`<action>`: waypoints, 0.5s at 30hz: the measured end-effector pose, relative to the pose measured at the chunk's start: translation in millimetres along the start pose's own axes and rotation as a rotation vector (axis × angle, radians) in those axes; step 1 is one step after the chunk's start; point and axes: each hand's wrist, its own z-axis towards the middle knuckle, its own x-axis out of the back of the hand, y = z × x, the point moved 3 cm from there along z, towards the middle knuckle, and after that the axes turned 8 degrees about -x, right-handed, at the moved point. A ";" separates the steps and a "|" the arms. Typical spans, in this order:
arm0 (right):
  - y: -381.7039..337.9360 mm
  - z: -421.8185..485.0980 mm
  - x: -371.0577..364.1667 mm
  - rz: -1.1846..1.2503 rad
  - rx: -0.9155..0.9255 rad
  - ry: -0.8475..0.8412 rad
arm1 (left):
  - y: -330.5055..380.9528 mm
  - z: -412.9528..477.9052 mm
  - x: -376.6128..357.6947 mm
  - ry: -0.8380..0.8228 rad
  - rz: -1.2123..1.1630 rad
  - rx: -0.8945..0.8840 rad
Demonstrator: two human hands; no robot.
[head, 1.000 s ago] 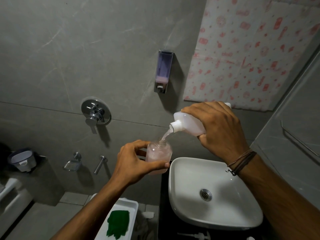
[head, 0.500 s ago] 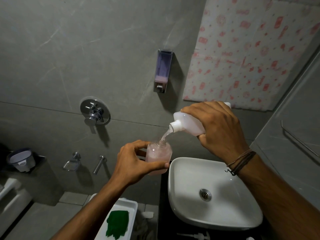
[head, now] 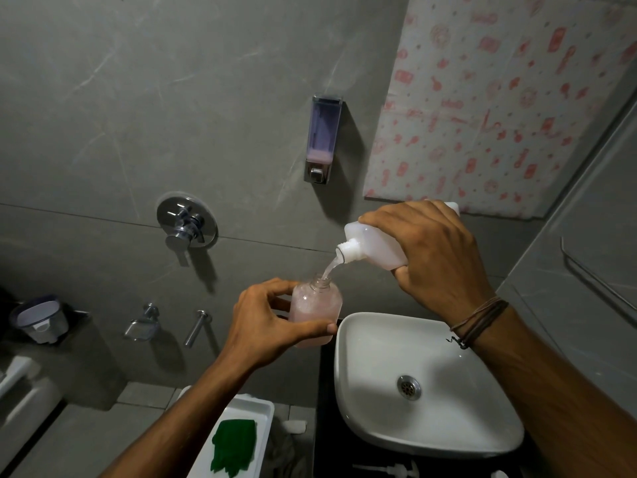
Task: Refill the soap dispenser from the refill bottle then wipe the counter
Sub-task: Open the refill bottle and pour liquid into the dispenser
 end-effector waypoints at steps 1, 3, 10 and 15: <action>0.1 0.1 -0.4 0.000 0.000 -0.003 | -0.4 0.1 0.1 -0.001 0.003 -0.001; 0.1 0.4 -1.4 0.004 -0.001 -0.007 | -1.3 0.4 0.1 -0.004 0.004 -0.004; -1.4 1.4 -3.3 -0.002 0.014 0.020 | -5.8 2.1 -1.2 0.006 -0.005 -0.001; -1.1 2.6 -4.8 -0.009 0.024 0.021 | -6.2 4.1 -1.3 0.004 -0.006 -0.011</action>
